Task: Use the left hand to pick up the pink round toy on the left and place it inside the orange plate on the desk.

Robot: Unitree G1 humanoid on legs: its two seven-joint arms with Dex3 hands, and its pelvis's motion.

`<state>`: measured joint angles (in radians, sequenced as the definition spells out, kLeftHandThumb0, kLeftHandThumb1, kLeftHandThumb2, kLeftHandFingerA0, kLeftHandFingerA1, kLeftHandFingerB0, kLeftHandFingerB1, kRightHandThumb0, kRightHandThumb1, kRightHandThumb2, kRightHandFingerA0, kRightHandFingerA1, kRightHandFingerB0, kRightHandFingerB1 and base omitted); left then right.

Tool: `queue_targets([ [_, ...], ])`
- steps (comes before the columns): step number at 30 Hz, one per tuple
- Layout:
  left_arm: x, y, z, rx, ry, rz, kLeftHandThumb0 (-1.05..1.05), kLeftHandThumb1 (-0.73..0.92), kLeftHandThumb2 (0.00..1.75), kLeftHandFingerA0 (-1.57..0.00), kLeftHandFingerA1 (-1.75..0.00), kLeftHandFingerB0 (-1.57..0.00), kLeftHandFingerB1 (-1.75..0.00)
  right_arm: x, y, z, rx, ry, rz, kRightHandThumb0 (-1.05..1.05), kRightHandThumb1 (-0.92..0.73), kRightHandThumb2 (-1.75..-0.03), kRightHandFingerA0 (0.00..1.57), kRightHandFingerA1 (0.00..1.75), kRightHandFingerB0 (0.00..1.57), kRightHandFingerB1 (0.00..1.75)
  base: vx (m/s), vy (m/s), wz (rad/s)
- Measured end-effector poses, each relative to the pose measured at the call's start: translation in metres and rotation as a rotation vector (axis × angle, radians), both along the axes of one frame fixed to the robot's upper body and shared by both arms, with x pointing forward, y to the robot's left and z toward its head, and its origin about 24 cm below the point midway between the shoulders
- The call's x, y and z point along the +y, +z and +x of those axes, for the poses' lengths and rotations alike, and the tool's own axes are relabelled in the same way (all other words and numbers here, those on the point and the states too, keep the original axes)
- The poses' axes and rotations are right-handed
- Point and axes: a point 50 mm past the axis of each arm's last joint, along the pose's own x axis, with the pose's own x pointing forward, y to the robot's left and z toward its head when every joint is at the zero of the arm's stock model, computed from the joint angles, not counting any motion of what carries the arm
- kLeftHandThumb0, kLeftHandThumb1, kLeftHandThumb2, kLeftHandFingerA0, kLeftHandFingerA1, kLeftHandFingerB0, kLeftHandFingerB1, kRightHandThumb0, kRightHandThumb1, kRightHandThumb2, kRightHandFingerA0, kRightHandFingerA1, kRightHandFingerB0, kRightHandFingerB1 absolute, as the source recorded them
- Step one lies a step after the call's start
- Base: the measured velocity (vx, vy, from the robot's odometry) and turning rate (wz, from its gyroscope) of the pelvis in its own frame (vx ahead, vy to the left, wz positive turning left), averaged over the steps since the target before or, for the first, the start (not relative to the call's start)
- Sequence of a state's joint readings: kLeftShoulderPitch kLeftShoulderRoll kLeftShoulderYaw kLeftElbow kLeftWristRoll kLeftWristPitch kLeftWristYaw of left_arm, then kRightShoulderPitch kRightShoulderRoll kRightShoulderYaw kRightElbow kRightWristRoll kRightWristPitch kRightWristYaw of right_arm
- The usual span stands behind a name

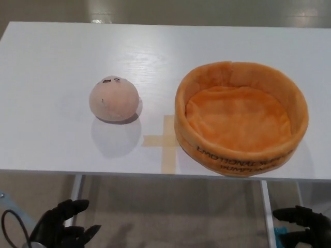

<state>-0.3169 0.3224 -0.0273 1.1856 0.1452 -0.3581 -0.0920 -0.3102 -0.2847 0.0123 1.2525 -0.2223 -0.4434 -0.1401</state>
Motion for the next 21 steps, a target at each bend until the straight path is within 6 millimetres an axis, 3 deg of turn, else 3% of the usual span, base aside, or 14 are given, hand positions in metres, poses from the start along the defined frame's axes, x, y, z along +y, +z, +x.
queue_targets([
  [3,0.001,0.003,-0.002,-0.015,-0.046,-0.013,-0.34,0.58,0.68,-0.29,-0.45,-0.19,-0.34,-0.001,0.0,0.0,-0.001,-0.003,0.001,-0.11,-0.64,-0.58,0.68,0.61,0.64,0.5,0.0,0.0,0.0],
  [5,0.001,0.006,-0.002,-0.028,-0.085,-0.028,-0.29,0.64,0.59,-0.35,-0.42,-0.2,-0.28,-0.001,0.0,0.0,-0.004,-0.007,0.003,-0.12,-0.65,-0.58,0.7,0.63,0.63,0.5,0.0,0.0,0.0],
  [6,0.001,0.007,-0.002,-0.032,-0.1,-0.032,-0.33,0.57,0.66,-0.23,-0.41,-0.16,-0.32,-0.001,0.001,0.0,-0.006,-0.008,0.004,-0.12,-0.65,-0.58,0.69,0.62,0.63,0.49,0.0,0.0,0.0],
  [11,0.006,0.02,-0.003,-0.071,-0.202,-0.022,-0.39,0.58,0.65,-0.15,-0.37,-0.14,-0.3,-0.001,0.003,0.003,-0.015,-0.01,0.005,-0.14,-0.66,-0.59,0.65,0.58,0.62,0.48,0.0,0.0,0.0],
  [16,0.01,0.034,-0.004,-0.091,-0.308,-0.019,-0.41,0.61,0.71,-0.24,-0.38,-0.23,-0.35,-0.001,0.004,0.005,-0.022,-0.01,0.005,-0.1,-0.66,-0.59,0.66,0.6,0.63,0.49,0.0,0.0,0.0],
  [17,0.01,0.035,-0.004,-0.092,-0.32,-0.019,-0.39,0.67,0.6,-0.31,-0.33,-0.32,-0.32,-0.001,0.004,0.006,-0.023,-0.01,0.005,-0.12,-0.66,-0.59,0.65,0.6,0.62,0.49,0.0,0.0,0.0],
  [21,0.011,0.045,-0.004,-0.095,-0.407,-0.015,-0.41,0.66,0.59,-0.38,-0.34,-0.35,-0.33,-0.001,0.005,0.007,-0.027,-0.009,0.005,-0.13,-0.65,-0.59,0.67,0.61,0.63,0.49,0.0,0.0,0.0],
])
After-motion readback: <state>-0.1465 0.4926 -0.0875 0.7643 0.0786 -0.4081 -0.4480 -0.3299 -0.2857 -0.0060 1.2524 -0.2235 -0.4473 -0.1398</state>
